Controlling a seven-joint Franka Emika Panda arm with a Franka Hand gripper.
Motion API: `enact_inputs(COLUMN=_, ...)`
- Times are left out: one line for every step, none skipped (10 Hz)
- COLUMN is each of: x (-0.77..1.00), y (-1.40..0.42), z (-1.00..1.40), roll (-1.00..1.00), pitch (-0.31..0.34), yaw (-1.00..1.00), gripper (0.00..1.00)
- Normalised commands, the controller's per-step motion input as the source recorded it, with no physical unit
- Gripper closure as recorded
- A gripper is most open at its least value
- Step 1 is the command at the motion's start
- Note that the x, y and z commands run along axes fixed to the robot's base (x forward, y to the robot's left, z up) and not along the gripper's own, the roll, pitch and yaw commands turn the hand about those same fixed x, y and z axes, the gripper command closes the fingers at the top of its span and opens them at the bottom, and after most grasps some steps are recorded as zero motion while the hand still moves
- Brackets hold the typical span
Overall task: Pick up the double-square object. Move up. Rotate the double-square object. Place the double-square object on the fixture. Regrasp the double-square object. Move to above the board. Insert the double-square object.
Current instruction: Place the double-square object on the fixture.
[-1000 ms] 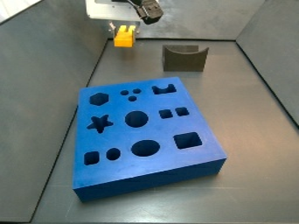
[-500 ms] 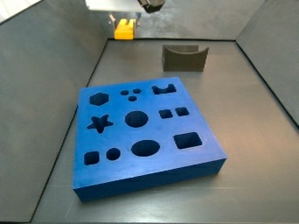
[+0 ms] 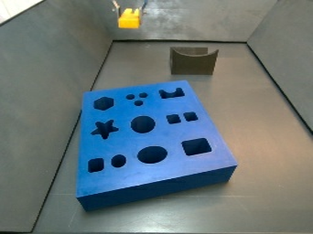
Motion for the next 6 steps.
enact_inputs(x=-0.03, y=0.01, z=1.0, roll=0.09, pitch=0.054, yaw=-0.01, gripper=1.0)
enact_inputs(x=-0.02, y=0.01, z=0.86, roll=0.09, pitch=0.059, yaw=0.0, gripper=1.0)
enact_inputs(x=-0.02, y=0.0, z=0.79, roll=0.09, pitch=0.064, yaw=0.0, gripper=1.0)
enact_inputs(x=-0.01, y=0.0, z=0.65, roll=0.09, pitch=0.067, yaw=0.01, gripper=1.0)
enact_inputs(x=-0.01, y=0.0, z=0.54, roll=0.09, pitch=0.072, yaw=0.02, gripper=1.0)
enact_inputs(x=0.0, y=0.01, z=0.4, roll=0.09, pitch=0.079, yaw=0.02, gripper=1.0)
